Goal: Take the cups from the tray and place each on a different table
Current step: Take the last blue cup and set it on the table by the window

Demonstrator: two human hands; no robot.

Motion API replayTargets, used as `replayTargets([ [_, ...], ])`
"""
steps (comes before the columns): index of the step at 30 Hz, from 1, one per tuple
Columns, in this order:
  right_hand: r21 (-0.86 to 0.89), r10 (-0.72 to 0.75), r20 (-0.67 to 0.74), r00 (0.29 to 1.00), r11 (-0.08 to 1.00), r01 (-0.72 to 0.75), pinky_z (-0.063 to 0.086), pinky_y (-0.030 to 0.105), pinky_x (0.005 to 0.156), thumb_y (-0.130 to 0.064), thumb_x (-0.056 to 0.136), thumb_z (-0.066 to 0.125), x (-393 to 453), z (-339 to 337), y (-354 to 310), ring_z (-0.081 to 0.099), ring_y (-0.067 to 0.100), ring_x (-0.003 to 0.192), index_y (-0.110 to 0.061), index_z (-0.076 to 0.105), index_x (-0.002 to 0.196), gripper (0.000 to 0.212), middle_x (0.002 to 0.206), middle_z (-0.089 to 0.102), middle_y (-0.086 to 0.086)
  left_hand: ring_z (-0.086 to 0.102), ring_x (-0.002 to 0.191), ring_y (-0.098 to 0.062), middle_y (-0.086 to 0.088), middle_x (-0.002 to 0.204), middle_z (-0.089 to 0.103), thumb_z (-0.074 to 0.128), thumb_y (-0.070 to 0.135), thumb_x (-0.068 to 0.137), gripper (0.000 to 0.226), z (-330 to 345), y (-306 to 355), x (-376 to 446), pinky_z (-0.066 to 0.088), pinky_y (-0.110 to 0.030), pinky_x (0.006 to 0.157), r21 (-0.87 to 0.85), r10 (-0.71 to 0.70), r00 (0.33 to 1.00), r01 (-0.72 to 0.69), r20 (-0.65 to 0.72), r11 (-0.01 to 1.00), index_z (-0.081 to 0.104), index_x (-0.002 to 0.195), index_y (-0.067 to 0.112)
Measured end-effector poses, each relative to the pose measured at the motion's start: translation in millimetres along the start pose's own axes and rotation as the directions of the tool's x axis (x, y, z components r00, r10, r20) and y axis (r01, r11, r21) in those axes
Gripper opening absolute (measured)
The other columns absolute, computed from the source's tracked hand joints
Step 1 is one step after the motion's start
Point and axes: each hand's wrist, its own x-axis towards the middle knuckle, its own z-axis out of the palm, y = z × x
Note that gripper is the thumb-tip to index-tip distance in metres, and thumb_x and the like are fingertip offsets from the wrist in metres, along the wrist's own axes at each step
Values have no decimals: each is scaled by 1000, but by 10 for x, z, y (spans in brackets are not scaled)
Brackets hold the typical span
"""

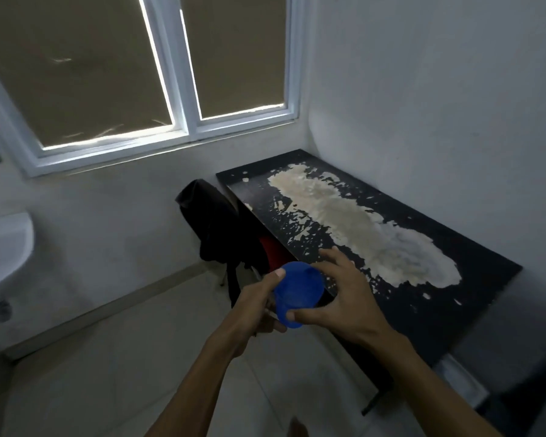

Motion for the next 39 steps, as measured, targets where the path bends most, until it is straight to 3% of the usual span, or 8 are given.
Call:
replayTargets([
  [9,-31,85,-99,991,996,-88,43,41,105,-71,41,80,1424,-61,740,40,12,131,-31,64,117,88,142,41,-8,73,63,-21,0,73,76,45,64,88,41,-41,414,1725,54,-22,51,-24,-27,997,28,66,999,69,98,32],
  [14,-29,127,-130,983,991,-131,34,24,99,-72,41,77,1976,-154,1075,39,7,123,-41,57,113,82,132,39,-16,69,61,-19,-4,70,74,49,64,85,42,-9,565,2548,52,-24,54,3,-17,990,17,142,1000,70,100,31],
  [20,-26,237,-198,951,969,-247,27,36,112,-59,49,87,2523,-227,1509,32,11,136,-33,56,124,86,148,38,-7,67,60,-16,-7,75,74,46,71,82,40,92,609,3556,52,-20,51,44,-39,962,28,271,999,71,89,41],
  [25,18,328,-297,897,941,-338,27,41,116,-64,48,80,2975,-153,1944,36,7,126,-27,57,120,84,131,43,-12,71,63,-16,-3,75,75,53,67,81,44,247,571,4464,56,-28,59,59,-97,930,81,354,995,68,96,28],
  [29,95,421,-333,844,905,-415,22,0,99,-77,48,67,3256,-58,2196,47,12,111,-13,57,120,97,125,55,8,71,62,-18,-3,69,75,52,62,82,40,317,618,5016,59,-31,61,88,-113,881,82,459,993,71,92,28],
  [31,73,415,-387,823,904,-422,18,-1,101,-66,54,73,3337,-22,2334,44,2,112,-26,57,117,77,123,57,-4,71,61,-18,-2,70,76,54,56,83,33,361,632,5221,58,-26,58,75,-134,845,111,518,991,72,89,29],
  [35,91,484,-402,777,866,-492,21,21,112,-64,50,80,3488,102,2561,40,6,124,-37,48,121,82,124,48,-17,70,61,-19,-1,72,76,53,46,91,27,431,583,5618,59,-30,61,151,-190,788,124,586,981,71,89,25],
  [39,117,495,-468,732,856,-504,21,8,106,-53,52,83,3587,233,2720,45,-13,105,-46,50,108,66,105,52,-28,71,70,-25,-4,87,77,57,53,88,29,505,443,5903,59,-36,67,220,-247,741,136,625,966,74,87,29],
])
